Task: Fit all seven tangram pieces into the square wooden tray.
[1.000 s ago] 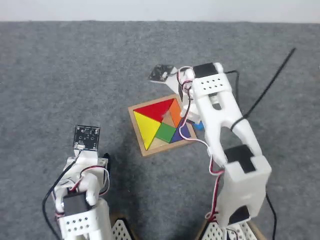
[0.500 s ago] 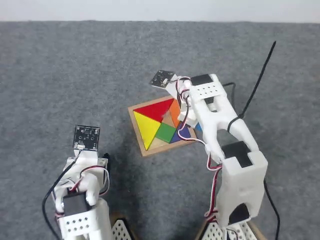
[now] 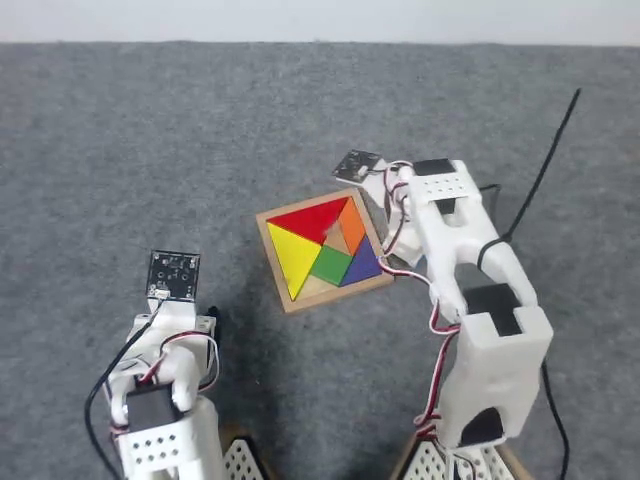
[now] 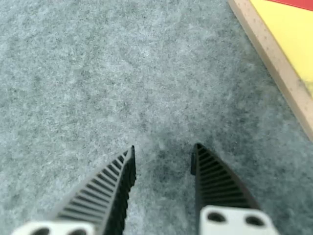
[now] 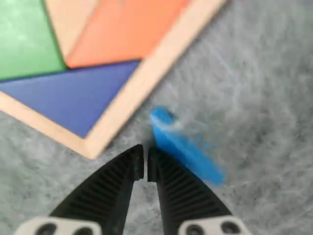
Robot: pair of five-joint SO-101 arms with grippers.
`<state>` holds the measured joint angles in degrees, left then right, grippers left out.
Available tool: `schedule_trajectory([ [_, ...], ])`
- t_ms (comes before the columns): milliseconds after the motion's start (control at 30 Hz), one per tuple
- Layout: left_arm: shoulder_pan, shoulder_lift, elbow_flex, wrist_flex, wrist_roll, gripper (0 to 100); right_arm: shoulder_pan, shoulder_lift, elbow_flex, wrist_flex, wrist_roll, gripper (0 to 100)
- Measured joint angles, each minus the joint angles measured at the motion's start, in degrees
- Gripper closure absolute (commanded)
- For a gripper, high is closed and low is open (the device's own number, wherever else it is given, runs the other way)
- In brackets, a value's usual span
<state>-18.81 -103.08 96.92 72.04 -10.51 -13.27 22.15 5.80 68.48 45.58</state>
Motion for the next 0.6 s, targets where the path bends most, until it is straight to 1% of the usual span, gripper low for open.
schedule_trajectory([
  [133,0.0,0.0,0.0,0.0,0.0,81,1.8,0.0,0.6,-0.7,0.1,89.4],
  [267,0.0,0.0,0.0,0.0,0.0,81,3.3,-1.4,0.6,-0.7,0.0,89.1],
  [500,0.0,0.0,0.0,0.0,0.0,81,3.1,-8.9,0.6,-0.7,0.1,89.1],
  [600,0.0,0.0,0.0,0.0,0.0,81,3.3,-9.6,1.0,-0.7,-0.3,89.1],
])
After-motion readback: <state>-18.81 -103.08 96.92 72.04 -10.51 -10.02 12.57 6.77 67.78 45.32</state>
